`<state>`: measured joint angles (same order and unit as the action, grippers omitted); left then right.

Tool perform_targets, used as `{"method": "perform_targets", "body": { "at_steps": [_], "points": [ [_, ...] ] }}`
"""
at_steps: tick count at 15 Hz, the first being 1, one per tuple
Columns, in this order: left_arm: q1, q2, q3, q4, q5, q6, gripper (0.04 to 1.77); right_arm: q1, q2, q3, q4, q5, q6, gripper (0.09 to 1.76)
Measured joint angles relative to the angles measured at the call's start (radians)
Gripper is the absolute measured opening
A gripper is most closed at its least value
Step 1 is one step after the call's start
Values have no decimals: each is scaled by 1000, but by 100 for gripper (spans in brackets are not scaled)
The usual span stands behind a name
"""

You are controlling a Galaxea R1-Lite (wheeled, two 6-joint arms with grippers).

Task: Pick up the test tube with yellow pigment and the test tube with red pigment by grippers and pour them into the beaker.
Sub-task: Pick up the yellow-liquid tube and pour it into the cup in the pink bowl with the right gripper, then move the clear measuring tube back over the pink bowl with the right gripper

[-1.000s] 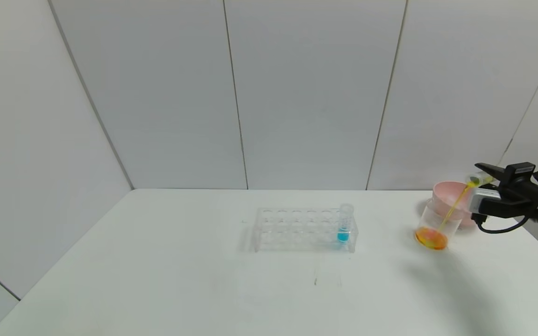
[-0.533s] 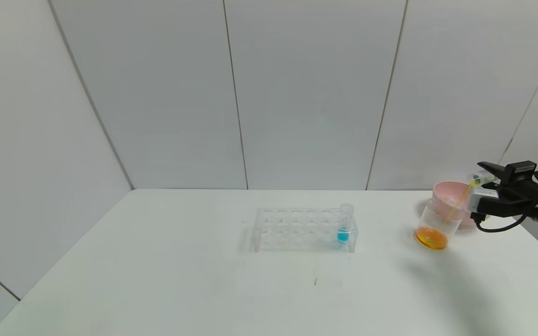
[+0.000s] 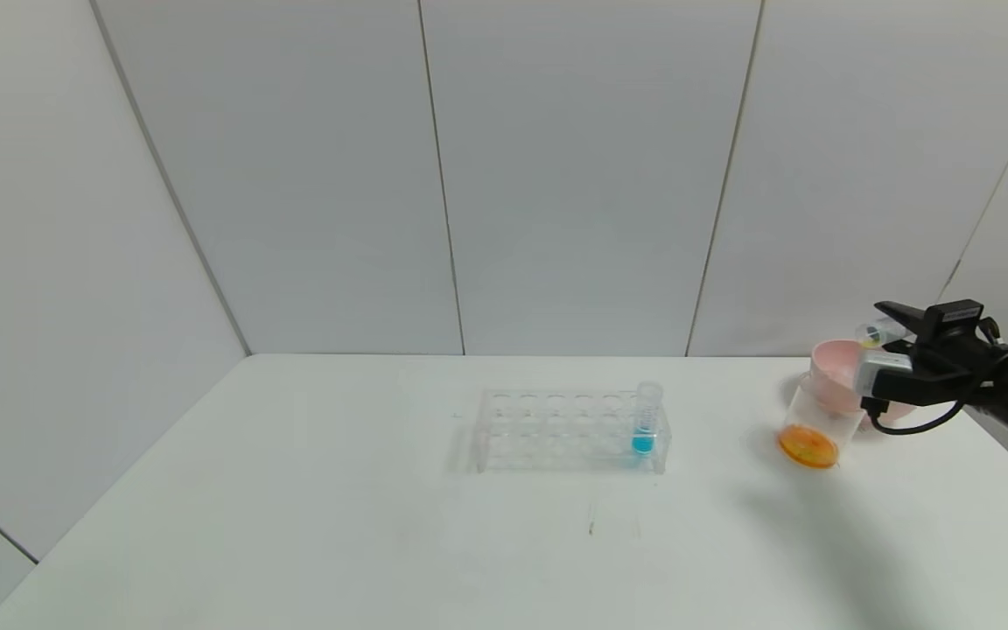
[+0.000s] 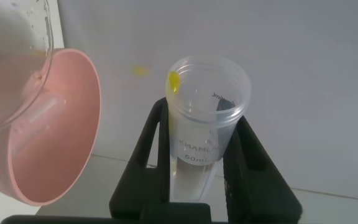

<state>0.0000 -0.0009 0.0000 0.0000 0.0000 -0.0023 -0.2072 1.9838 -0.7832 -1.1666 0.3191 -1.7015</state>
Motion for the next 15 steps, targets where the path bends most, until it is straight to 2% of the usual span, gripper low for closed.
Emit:
{"method": "perform_targets", "body": {
  "at_steps": [4,7,9,11,14,15],
  "points": [
    [0,0,0,0,0,0,176,11,-6,-60,12,-26,83,54],
    [0,0,0,0,0,0,176,13,-8,-200,79,-69,269,54],
    [0,0,0,0,0,0,176,13,-9,-308,179,-118,536,54],
    [0,0,0,0,0,0,176,9,-8,-367,250,-156,837,54],
    [0,0,0,0,0,0,176,-3,8,-390,282,-236,1294,54],
    [0,0,0,0,0,0,176,-8,20,-390,283,-272,1407,54]
  ]
}}
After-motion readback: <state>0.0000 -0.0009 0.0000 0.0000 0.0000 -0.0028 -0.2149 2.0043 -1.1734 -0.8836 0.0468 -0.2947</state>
